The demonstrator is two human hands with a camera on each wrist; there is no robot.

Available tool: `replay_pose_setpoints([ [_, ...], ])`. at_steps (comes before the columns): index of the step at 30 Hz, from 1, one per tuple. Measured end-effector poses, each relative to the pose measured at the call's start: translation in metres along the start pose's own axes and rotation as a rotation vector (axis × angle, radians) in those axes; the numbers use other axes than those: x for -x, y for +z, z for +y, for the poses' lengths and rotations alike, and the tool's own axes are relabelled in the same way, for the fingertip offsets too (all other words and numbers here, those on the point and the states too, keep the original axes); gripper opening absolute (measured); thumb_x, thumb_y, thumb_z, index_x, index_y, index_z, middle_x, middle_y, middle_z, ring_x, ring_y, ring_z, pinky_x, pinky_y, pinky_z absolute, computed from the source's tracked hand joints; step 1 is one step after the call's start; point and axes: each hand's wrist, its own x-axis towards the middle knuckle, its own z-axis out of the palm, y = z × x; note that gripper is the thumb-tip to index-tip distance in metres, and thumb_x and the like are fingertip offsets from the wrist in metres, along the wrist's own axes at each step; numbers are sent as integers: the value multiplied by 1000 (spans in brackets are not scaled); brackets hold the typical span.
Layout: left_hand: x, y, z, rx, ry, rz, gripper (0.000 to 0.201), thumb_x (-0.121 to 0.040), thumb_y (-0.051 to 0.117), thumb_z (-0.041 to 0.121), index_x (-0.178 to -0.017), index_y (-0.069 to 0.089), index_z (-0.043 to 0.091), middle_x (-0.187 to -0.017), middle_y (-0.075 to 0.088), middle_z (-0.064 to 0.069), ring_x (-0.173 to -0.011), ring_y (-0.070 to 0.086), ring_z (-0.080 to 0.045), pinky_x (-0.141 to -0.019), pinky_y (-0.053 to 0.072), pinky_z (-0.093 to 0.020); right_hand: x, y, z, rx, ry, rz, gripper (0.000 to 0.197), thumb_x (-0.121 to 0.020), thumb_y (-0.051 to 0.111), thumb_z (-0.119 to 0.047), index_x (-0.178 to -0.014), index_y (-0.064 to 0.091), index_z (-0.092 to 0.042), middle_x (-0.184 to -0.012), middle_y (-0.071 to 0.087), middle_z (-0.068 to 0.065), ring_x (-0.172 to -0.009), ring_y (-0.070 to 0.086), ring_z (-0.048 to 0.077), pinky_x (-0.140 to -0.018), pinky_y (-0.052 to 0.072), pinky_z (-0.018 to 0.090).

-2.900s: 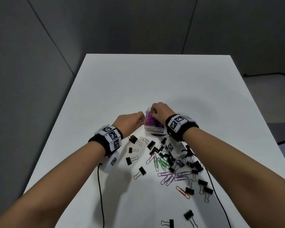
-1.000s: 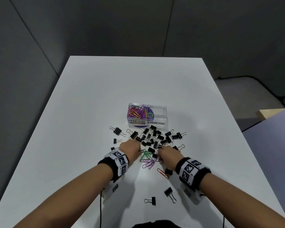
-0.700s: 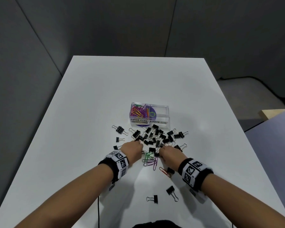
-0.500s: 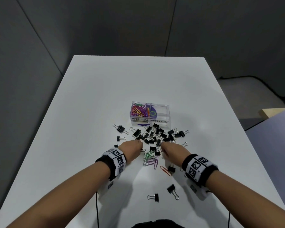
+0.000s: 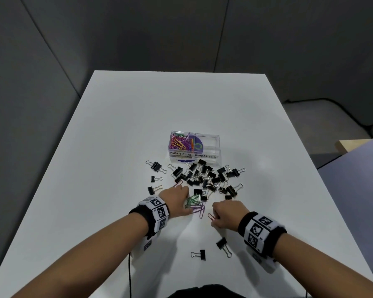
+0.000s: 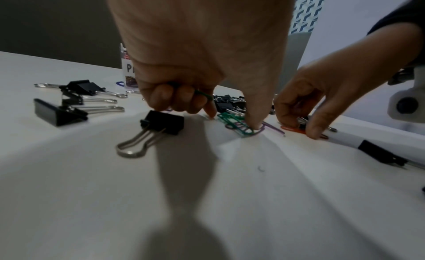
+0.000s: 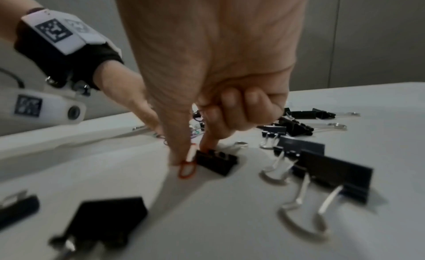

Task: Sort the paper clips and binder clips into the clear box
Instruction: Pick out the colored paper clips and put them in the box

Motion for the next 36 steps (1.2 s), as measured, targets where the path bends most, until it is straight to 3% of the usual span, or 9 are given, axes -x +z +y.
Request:
replay_pose_setpoints([
  [5, -7, -1, 6, 47, -46, -24, 35, -92, 53, 35, -114, 52, 8, -119, 57, -10, -106, 57, -26, -86, 46, -33, -6, -4, 0, -133, 46, -46, 21, -89, 54, -23, -103, 59, -7, -110, 64, 9, -101, 60, 25, -75, 42, 30],
  [11, -10, -9, 6, 55, -41, -61, 28, -95, 50, 25, -114, 56, 5, -123, 52, -13, -111, 55, -29, -89, 44, -34, -7, -9, 2, -199, 28, -85, 10, -88, 55, -22, -92, 56, -12, -107, 64, 10, -83, 48, 17, -72, 36, 27],
  [18, -9, -16, -7, 84, -21, -77, 24, -96, 44, 20, -113, 55, 7, -118, 61, -11, -108, 57, -27, -87, 44, -33, -9, -13, 3, -241, -19, -99, 10, -92, 41, -19, -85, 39, -12, -79, 47, 1, -77, 45, 20, -60, 33, 28],
  [23, -6, -16, -20, 66, -11, -74, 31, -100, 33, 18, -127, 49, 16, -126, 58, -9, -109, 58, -26, -89, 44, -32, -13, -28, 8, -401, 0, 33, 6, -91, 37, -10, -89, 35, -15, -65, 40, -5, -58, 35, 12, -52, 27, 24],
  [27, -5, -18, -25, 115, 7, -101, 33, -99, 32, 11, -128, 46, 18, -125, 57, -8, -91, 62, -25, -78, 44, -28, -23, -32, 9, -465, 27, 46, 12, -93, 36, -9, -98, 42, -17, -73, 44, -6, -66, 42, 13, -61, 34, 27],
  [29, -5, -22, -20, 98, 22, -116, 34, -99, 32, 10, -129, 46, 17, -127, 56, -9, -101, 61, -27, -80, 43, -27, -30, -32, 6, -456, 14, 76, 15, -93, 34, -8, -94, 45, -19, -77, 49, -5, -69, 45, 13, -62, 35, 27],
  [31, -6, -22, -14, 76, 28, -114, 34, -98, 34, 9, -128, 47, 18, -129, 55, -9, -111, 59, -27, -88, 44, -31, -36, -33, 1, -407, -15, 134, 17, -97, 34, -13, -105, 48, -16, -91, 55, 1, -81, 51, 18, -70, 39, 28],
  [34, -6, -18, -5, 36, 10, -101, 28, -98, 40, 23, -123, 48, 15, -124, 58, -10, -109, 59, -28, -86, 44, -35, -44, -32, -2, -210, -98, 142, 38, -95, 45, -18, -131, 40, -28, -118, 58, 4, -100, 60, 25, -83, 49, 36],
  [36, -8, -16, -1, 0, 27, -93, 40, -94, 48, 34, -128, 43, 12, -124, 58, -10, -111, 59, -29, -89, 46, -36, -49, -35, -3, -53, -155, 116, 49, -93, 48, -15, -137, 35, -32, -121, 56, 8, -104, 59, 29, -85, 49, 38],
])
